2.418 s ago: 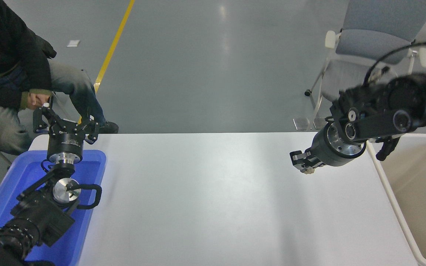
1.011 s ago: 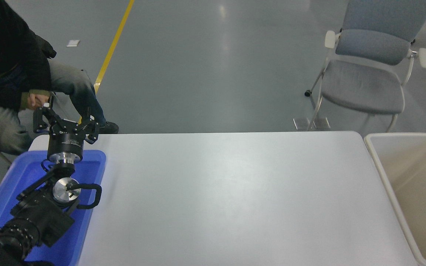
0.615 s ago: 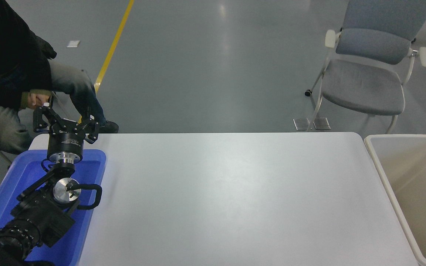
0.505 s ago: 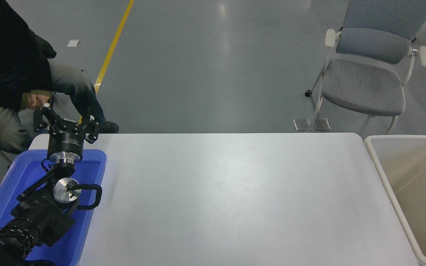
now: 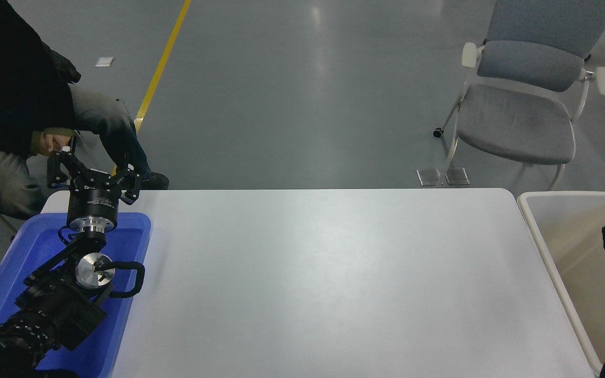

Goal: Pick up paper ball place in dustbin

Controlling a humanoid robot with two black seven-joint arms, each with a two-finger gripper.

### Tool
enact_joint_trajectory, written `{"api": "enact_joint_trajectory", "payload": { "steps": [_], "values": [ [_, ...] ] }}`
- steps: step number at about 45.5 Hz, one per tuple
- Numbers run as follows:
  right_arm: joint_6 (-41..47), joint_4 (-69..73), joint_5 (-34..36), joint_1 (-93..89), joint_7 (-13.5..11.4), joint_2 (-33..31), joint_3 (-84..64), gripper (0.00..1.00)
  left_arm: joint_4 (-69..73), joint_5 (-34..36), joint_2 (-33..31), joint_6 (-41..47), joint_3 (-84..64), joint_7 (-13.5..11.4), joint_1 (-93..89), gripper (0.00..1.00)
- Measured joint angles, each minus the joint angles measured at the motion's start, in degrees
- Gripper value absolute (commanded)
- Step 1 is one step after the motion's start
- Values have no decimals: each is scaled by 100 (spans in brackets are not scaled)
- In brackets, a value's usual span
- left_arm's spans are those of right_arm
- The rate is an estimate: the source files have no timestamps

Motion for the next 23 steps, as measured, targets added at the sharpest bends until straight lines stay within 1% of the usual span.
{"api": "enact_joint_trajectory", "payload": {
  "steps": [23],
  "values": [
    [258, -49, 217, -524, 11, -42, 510, 0, 0, -1, 0, 0, 6, 0, -1, 99]
  ]
}}
